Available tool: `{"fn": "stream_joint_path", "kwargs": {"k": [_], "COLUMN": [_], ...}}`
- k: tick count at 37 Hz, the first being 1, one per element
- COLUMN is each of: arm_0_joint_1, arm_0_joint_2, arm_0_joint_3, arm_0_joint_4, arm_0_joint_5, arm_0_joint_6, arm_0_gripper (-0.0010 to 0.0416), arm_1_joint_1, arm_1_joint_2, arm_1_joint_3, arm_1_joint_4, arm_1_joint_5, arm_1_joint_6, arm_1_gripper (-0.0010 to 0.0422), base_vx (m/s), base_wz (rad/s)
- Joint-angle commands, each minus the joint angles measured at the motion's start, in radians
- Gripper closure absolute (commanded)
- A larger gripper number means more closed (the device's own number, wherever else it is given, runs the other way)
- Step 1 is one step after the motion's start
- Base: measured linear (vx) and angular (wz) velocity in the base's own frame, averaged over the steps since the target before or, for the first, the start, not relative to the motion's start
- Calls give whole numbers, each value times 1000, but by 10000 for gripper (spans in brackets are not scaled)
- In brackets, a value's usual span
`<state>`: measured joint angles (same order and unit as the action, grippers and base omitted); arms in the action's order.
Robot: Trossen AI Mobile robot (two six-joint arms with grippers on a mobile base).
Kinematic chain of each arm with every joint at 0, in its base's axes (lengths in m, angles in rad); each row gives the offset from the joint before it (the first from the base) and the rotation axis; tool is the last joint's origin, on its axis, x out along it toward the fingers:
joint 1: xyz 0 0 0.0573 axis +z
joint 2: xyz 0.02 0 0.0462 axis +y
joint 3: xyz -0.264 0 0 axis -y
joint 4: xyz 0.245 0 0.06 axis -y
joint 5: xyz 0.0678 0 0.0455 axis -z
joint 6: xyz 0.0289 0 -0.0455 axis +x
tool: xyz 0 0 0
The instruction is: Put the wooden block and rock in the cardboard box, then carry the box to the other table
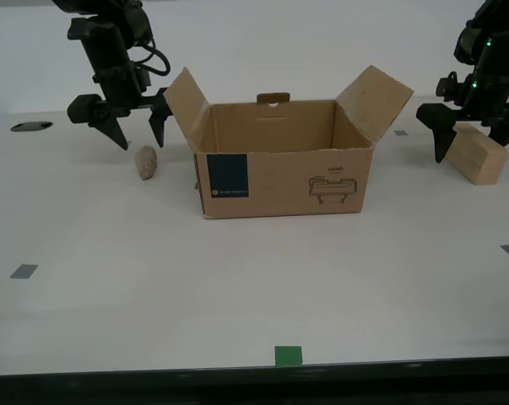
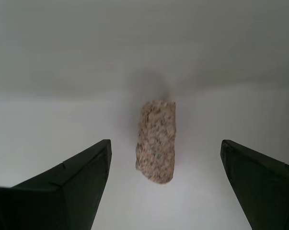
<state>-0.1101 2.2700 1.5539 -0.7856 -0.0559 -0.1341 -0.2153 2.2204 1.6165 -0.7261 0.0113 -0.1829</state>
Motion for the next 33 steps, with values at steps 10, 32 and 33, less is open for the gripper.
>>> {"fn": "stream_joint_path", "kwargs": {"k": [10,32,33], "arm_0_joint_1": [1,1,1], "arm_0_joint_2": [-1,-1,-1], "arm_0_joint_3": [-4,-4,-4], "arm_0_joint_4": [-3,-3,-3], "arm_0_joint_5": [-3,-3,-3], "arm_0_joint_6": [0,1,1], "arm_0_gripper": [17,16,17], "arm_1_joint_1": [-1,-2,-2], "arm_1_joint_2": [50,99,99], "arm_1_joint_3": [1,1,1], "arm_1_joint_4": [31,54,51], "arm_1_joint_5": [-11,-39,-38], "arm_1_joint_6": [-16,-20,-20], "arm_1_gripper": [85,80,80], "base_vx": [0,0,0], "base_wz": [0,0,0]}}
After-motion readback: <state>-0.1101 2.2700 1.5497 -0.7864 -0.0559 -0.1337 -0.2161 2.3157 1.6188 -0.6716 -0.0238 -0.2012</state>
